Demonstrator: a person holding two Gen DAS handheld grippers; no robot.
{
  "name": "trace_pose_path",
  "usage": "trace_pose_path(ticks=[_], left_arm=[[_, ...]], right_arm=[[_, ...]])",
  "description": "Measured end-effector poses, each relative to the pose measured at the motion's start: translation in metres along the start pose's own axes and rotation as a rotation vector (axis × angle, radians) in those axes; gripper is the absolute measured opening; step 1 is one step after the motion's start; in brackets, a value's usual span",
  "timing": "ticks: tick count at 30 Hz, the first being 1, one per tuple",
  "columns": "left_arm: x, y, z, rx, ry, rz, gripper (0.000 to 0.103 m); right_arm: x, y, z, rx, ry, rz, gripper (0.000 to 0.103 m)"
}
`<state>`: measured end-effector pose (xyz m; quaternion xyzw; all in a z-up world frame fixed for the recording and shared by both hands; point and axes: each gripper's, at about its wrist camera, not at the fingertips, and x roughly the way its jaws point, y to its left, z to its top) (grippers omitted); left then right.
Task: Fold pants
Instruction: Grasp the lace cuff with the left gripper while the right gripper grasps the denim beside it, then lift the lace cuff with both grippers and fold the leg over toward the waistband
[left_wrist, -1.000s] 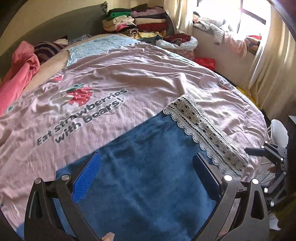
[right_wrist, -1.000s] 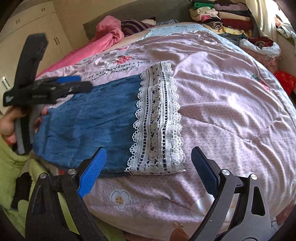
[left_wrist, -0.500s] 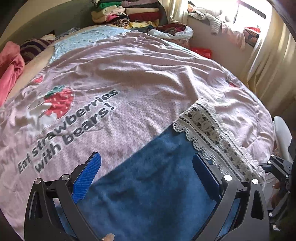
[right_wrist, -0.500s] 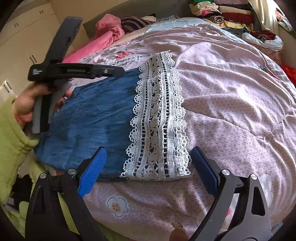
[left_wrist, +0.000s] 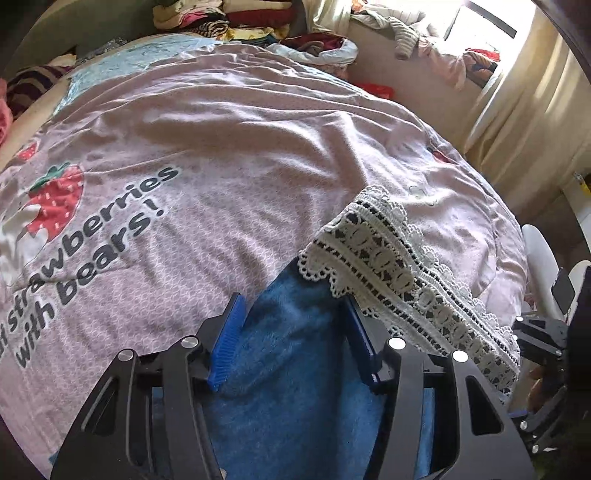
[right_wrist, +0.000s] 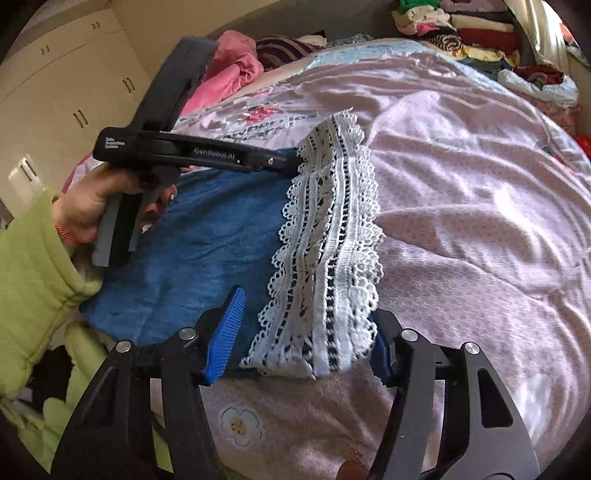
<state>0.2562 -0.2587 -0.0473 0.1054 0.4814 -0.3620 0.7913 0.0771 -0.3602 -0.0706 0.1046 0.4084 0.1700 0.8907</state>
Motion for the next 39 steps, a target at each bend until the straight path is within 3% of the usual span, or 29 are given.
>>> trace_pose_path(ticks=[2, 3, 4, 7, 10, 14, 19, 27, 30, 33, 37, 39], left_arm=[[0.003, 0.003, -0.002, -0.013, -0.007, -0.019, 0.052], [0.004, 0.004, -0.004, -0.025, -0.001, -0.030, 0.050], [0.005, 0.002, -0.003, -0.031, 0.002, -0.042, 0.040], [0.001, -0.008, -0.003, 0.001, 0.002, -0.028, 0.024], [-0.003, -0.013, -0.004, 0.022, -0.011, -0.004, 0.019], [-0.014, -0.002, -0.009, -0.023, -0.056, -0.054, 0.014], [-0.041, 0.009, -0.017, -0.072, -0.144, -0.106, 0.013], [-0.097, 0.041, -0.050, -0.189, -0.297, -0.103, 0.013], [-0.115, 0.056, -0.076, -0.261, -0.345, -0.080, 0.016], [-0.132, 0.077, -0.107, -0.345, -0.368, -0.031, 0.026], [-0.160, 0.110, -0.158, -0.513, -0.371, 0.110, 0.027], [-0.177, 0.124, -0.185, -0.597, -0.393, 0.121, 0.033]], right_arm=[[0.002, -0.001, 0.002, 0.014, -0.005, 0.013, 0.051], [0.002, -0.001, 0.003, 0.015, -0.010, 0.020, 0.045], [0.004, 0.000, 0.004, 0.015, -0.008, 0.028, 0.039], [0.006, 0.003, 0.006, 0.006, -0.012, 0.053, 0.034], [0.007, 0.009, 0.010, -0.010, -0.015, 0.068, 0.028], [0.001, 0.027, 0.016, -0.063, -0.030, 0.073, 0.026], [-0.008, 0.056, 0.028, -0.140, -0.055, 0.079, 0.026], [-0.016, 0.128, 0.037, -0.335, -0.085, 0.118, 0.025], [-0.003, 0.156, 0.034, -0.393, -0.051, 0.155, 0.025], [0.013, 0.183, 0.027, -0.458, -0.010, 0.175, 0.025], [0.037, 0.217, 0.011, -0.561, 0.049, 0.175, 0.025], [0.048, 0.235, 0.001, -0.606, 0.080, 0.185, 0.025]])
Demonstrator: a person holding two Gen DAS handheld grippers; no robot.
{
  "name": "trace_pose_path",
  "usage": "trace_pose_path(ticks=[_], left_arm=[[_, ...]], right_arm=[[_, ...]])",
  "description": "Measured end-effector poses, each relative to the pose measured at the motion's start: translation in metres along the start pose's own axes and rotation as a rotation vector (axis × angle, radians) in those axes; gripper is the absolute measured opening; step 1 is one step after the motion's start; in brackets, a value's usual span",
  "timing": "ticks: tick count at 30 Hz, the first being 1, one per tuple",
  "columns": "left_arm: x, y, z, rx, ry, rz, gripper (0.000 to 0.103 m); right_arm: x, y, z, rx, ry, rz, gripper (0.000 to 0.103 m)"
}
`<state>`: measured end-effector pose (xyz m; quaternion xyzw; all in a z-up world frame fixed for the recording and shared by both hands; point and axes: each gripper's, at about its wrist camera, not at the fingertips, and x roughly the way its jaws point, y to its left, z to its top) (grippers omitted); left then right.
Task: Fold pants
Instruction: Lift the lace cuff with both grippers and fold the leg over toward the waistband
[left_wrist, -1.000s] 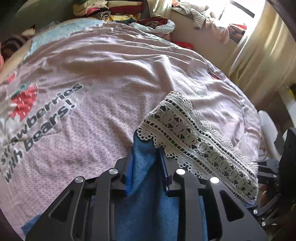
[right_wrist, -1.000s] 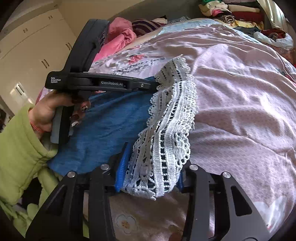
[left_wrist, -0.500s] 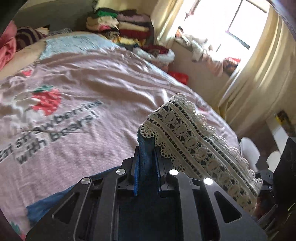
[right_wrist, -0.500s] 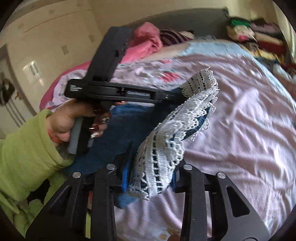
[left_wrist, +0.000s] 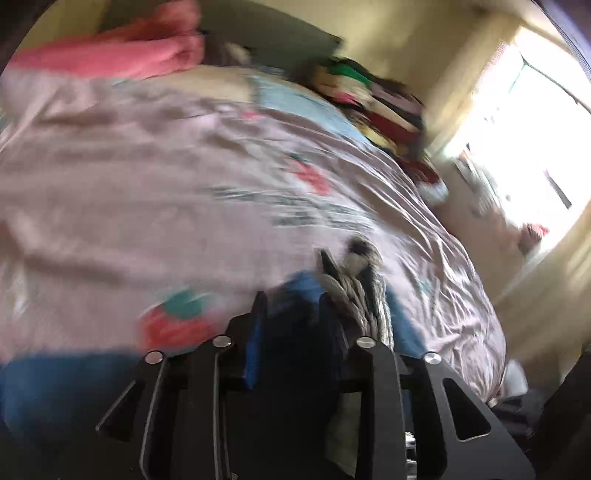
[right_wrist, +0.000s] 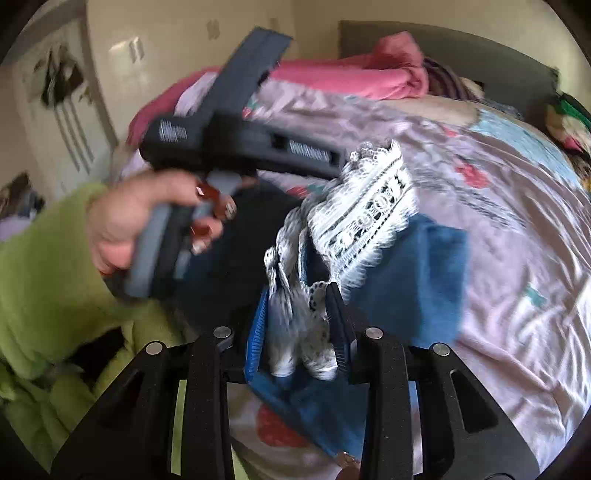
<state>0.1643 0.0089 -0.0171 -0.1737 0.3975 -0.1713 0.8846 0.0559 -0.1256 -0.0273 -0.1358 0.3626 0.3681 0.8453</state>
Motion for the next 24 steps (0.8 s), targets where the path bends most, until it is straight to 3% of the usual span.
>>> trace_pose_path(ticks=[2, 5, 6, 9, 15, 16, 17, 24], left_arm=[[-0.020, 0.021, -0.007, -0.061, -0.030, -0.003, 0.039], [-0.040, 0.037, -0.019, -0.110, -0.063, -0.013, 0.040], [-0.043, 0.041, -0.021, -0.122, -0.067, -0.021, 0.040], [-0.046, 0.038, -0.023, -0.138, -0.065, -0.056, 0.053], [-0.036, 0.024, -0.022, -0.097, -0.028, -0.108, 0.058], [-0.032, 0.021, -0.020, -0.090, -0.015, -0.104, 0.066], [-0.027, 0.018, -0.017, -0.082, 0.000, -0.098, 0.067], [0.009, 0.007, -0.004, -0.052, 0.100, -0.050, 0.068]], right_arm=[[0.011, 0.018, 0.002, -0.045, 0.026, 0.024, 0.025], [0.019, 0.044, 0.000, -0.110, 0.057, 0.060, 0.025], [0.017, 0.049, 0.000, -0.126, 0.057, 0.074, 0.028], [0.002, 0.057, -0.001, -0.143, 0.028, 0.092, 0.037], [-0.031, 0.040, -0.013, -0.115, -0.015, -0.008, 0.044], [-0.029, 0.039, -0.017, -0.119, -0.006, -0.016, 0.044], [-0.028, 0.040, -0.021, -0.127, 0.008, -0.026, 0.044], [-0.019, 0.050, -0.024, -0.191, -0.013, -0.099, 0.045]])
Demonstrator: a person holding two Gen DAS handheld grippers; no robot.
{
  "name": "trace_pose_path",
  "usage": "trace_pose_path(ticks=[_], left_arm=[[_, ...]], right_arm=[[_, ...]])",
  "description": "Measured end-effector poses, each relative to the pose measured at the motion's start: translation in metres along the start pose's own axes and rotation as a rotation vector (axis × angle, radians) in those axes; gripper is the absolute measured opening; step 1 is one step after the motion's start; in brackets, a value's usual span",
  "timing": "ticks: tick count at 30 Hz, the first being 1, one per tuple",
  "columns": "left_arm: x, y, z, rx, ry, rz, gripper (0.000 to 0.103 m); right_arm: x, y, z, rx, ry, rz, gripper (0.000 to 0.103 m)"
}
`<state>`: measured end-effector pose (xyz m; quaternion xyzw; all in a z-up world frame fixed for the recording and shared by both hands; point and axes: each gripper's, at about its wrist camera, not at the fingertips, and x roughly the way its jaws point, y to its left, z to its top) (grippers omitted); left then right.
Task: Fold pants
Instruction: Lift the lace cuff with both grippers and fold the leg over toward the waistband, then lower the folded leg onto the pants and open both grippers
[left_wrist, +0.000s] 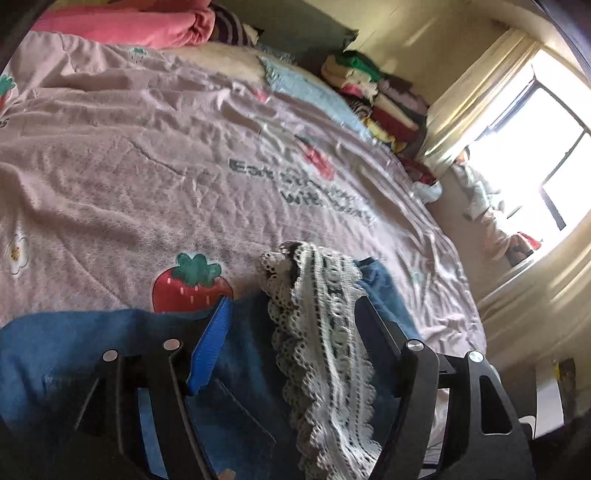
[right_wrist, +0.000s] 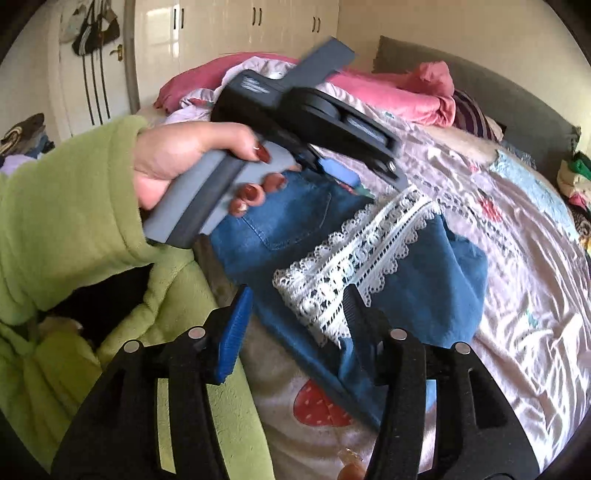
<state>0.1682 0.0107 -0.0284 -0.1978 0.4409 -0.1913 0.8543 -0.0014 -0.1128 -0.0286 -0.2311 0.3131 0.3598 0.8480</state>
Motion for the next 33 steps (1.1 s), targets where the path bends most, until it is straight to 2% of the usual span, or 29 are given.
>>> trace_pose_path(ticks=[5, 9, 11, 12, 13, 15, 16, 18, 20, 22, 25, 29, 33], left_arm=[[0.018, 0.002, 0.004, 0.007, 0.050, 0.033, 0.068], [0.024, 0.000, 0.005, 0.015, 0.059, 0.042, 0.068], [0.027, 0.000, 0.007, 0.015, 0.062, 0.045, 0.068], [0.028, 0.000, 0.008, 0.018, 0.063, 0.048, 0.068], [0.029, 0.000, 0.008, 0.019, 0.065, 0.049, 0.068], [0.032, -0.001, 0.010, 0.019, 0.067, 0.045, 0.066], [0.034, 0.000, 0.011, 0.015, 0.066, 0.034, 0.065], [0.038, 0.000, 0.013, 0.010, 0.073, 0.010, 0.055], [0.039, 0.000, 0.012, 0.005, 0.071, -0.033, 0.033], [0.032, -0.003, 0.009, 0.014, 0.051, -0.051, 0.023], [0.009, -0.001, 0.002, 0.004, -0.014, -0.048, 0.021], [-0.003, 0.008, -0.003, -0.010, -0.033, -0.026, 0.020], [0.008, 0.013, -0.003, -0.022, -0.017, -0.017, 0.020]], right_arm=[[0.027, 0.010, 0.002, -0.067, 0.050, -0.047, 0.045], [0.046, 0.015, 0.002, -0.116, 0.074, -0.100, 0.045], [0.052, 0.014, 0.003, -0.122, 0.080, -0.115, 0.037], [0.057, 0.009, 0.003, -0.100, 0.093, -0.080, 0.025], [0.059, 0.005, 0.003, -0.082, 0.098, -0.062, 0.019], [0.053, -0.007, 0.005, -0.029, 0.082, -0.014, 0.011], [0.047, -0.013, 0.006, 0.008, 0.066, 0.028, 0.010], [0.030, -0.027, 0.008, 0.082, 0.017, 0.103, 0.010], [0.018, -0.033, 0.010, 0.118, -0.015, 0.161, 0.010], [0.013, -0.033, 0.011, 0.124, -0.030, 0.203, 0.010], [0.022, -0.014, 0.010, 0.086, -0.009, 0.223, 0.010], [0.050, -0.002, 0.008, 0.047, 0.064, 0.179, 0.010], [0.054, 0.003, 0.005, 0.055, 0.082, 0.175, 0.022]])
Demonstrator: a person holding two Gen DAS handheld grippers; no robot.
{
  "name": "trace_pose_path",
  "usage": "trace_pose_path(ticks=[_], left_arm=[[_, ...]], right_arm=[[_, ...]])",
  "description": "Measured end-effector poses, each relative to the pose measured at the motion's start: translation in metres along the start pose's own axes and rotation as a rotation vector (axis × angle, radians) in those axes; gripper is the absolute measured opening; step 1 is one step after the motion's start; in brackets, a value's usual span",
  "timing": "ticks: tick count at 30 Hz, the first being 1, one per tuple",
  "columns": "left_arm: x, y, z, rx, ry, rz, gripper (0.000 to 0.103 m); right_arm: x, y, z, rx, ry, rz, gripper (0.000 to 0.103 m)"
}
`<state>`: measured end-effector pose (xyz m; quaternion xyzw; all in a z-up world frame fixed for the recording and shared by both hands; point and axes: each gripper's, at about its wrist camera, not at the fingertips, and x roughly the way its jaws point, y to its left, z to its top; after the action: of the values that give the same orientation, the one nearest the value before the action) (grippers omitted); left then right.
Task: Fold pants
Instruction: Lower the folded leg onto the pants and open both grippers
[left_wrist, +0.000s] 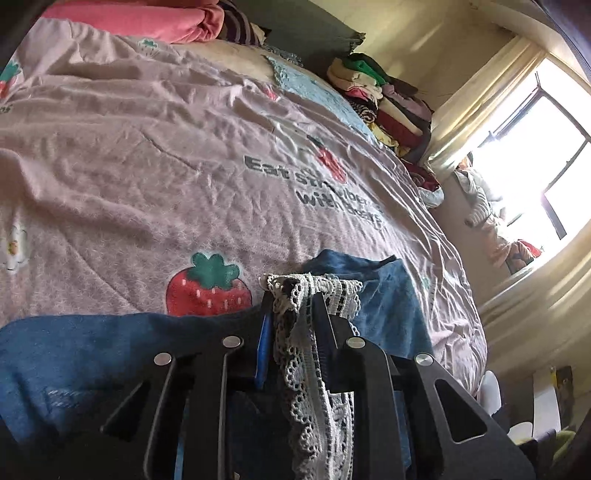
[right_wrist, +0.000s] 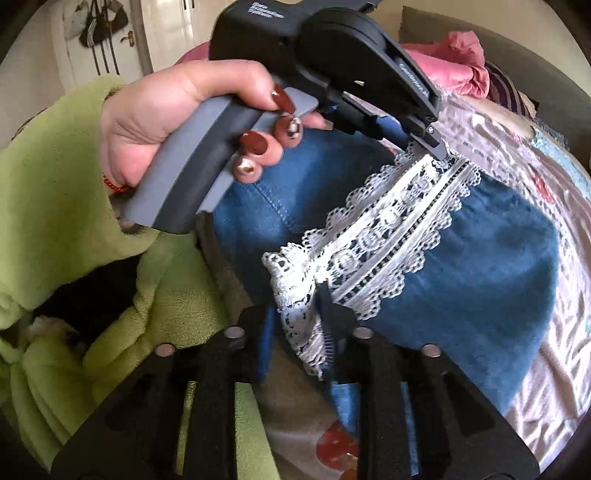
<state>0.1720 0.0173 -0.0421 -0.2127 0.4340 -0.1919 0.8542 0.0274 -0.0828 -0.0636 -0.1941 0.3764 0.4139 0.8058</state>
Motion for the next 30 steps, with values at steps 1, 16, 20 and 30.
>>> trace_pose_path(ticks=[1, 16, 20, 30], left_arm=[[0.003, 0.001, 0.000, 0.003, 0.003, 0.010, 0.022], [-0.065, -0.040, -0.035, 0.192, -0.109, 0.139, 0.068], [-0.070, -0.066, -0.065, 0.289, -0.079, 0.114, 0.067], [-0.034, -0.058, -0.126, 0.369, 0.088, 0.193, 0.057]], right_arm=[[-0.006, 0.000, 0.000, 0.004, -0.012, 0.008, 0.025], [-0.077, -0.056, -0.031, 0.197, -0.125, -0.138, 0.047], [-0.062, -0.057, -0.042, 0.195, -0.064, -0.131, 0.047], [-0.040, -0.074, -0.072, 0.265, 0.035, -0.157, 0.045]])
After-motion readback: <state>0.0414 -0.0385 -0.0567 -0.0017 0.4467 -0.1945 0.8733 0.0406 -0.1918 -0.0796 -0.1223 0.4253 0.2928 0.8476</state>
